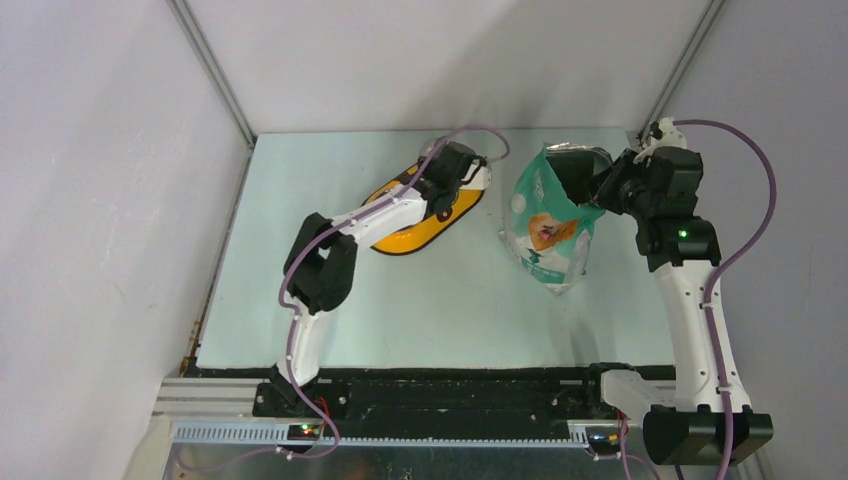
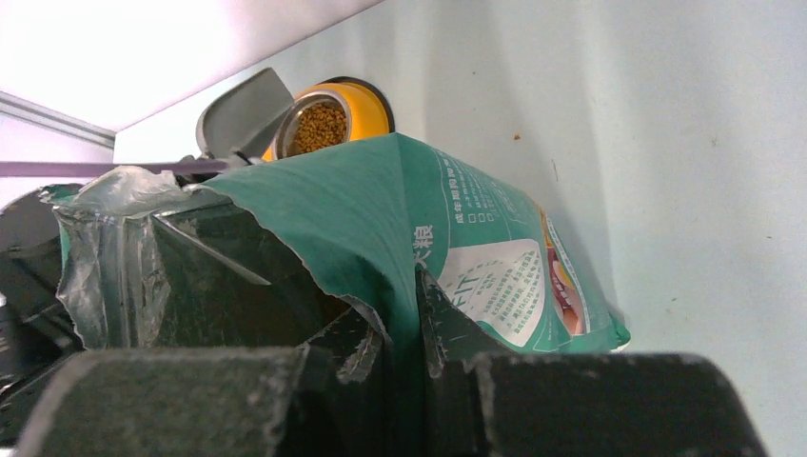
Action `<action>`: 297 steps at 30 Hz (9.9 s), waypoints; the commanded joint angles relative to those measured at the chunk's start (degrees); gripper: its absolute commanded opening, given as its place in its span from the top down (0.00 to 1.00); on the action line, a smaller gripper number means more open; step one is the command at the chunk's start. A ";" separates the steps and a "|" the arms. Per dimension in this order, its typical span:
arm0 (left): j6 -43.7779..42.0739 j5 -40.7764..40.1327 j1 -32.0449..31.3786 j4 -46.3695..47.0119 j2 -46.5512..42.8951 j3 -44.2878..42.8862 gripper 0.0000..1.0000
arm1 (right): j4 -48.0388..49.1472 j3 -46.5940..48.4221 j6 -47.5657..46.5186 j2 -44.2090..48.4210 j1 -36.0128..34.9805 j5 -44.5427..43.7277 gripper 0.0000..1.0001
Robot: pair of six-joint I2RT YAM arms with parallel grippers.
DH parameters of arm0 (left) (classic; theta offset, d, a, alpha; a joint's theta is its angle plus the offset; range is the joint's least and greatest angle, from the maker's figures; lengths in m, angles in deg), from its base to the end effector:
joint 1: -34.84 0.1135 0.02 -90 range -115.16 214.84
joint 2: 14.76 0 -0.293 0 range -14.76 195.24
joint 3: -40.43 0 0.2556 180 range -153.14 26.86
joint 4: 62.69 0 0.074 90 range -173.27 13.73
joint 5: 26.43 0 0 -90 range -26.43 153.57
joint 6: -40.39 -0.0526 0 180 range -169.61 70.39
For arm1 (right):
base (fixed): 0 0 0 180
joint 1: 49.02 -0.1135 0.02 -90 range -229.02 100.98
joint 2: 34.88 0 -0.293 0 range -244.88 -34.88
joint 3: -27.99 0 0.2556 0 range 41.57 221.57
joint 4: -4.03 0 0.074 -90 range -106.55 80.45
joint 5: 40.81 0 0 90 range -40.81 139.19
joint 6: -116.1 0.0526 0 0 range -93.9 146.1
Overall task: Serve the pet food
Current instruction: Pour the pet food into the pet food bowl, then place the spatula at the center of the board, then adjust the pet food bag at the center of the board.
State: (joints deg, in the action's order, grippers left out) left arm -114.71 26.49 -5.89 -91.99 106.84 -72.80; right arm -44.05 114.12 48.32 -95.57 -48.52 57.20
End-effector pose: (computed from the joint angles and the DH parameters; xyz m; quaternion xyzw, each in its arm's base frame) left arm 0.4134 -0.3141 0.2550 0.5943 0.6250 0.3672 0.3484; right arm 0.2238 0.0054 0.4303 0.1255 0.8215 0.1613 0.5323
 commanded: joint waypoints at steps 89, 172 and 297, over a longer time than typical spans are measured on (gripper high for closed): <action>31.21 86.43 -3.33 1.48 -17.49 1.78 0.81 | -7.60 13.59 -19.00 -6.42 -3.59 23.42 1.00; 77.15 17.01 -26.82 -13.29 -48.54 14.09 1.00 | 15.47 -9.94 -18.76 18.43 4.55 50.14 1.00; 15.56 67.76 -11.02 -26.08 -38.27 4.85 0.00 | -4.68 0.53 -53.72 15.29 -4.59 48.37 0.91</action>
State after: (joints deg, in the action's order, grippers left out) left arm -92.29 95.43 -15.51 -109.48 65.47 -63.29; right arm -62.09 111.52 -11.13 -83.29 -53.33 103.78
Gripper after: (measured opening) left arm 0.994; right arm 0.058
